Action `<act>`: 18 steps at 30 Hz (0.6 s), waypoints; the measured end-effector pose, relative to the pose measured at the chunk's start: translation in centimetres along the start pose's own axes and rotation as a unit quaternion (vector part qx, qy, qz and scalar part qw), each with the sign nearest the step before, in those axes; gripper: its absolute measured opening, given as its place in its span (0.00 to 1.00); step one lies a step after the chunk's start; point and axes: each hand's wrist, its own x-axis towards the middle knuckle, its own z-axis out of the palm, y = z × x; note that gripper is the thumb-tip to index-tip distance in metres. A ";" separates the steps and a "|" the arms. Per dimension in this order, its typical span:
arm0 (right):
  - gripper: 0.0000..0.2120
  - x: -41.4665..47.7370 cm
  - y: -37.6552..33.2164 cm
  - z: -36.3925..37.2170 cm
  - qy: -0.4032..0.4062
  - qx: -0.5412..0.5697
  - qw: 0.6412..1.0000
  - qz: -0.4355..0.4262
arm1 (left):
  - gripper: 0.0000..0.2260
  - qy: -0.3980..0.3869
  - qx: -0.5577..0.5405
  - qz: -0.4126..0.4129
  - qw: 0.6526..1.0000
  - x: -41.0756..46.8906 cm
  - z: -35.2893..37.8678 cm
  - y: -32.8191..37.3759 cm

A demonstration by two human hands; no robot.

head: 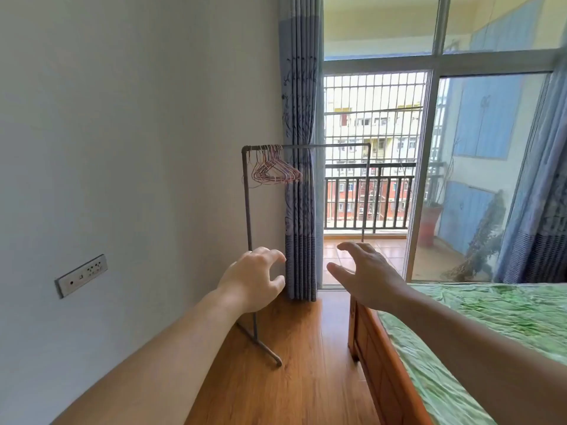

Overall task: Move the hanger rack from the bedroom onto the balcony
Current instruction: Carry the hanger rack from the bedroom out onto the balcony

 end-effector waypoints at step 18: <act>0.27 28.5 9.8 6.2 -0.001 -0.028 0.999 0.035 | 0.16 -0.013 -0.043 -0.010 0.999 29.8 9.5 -11.1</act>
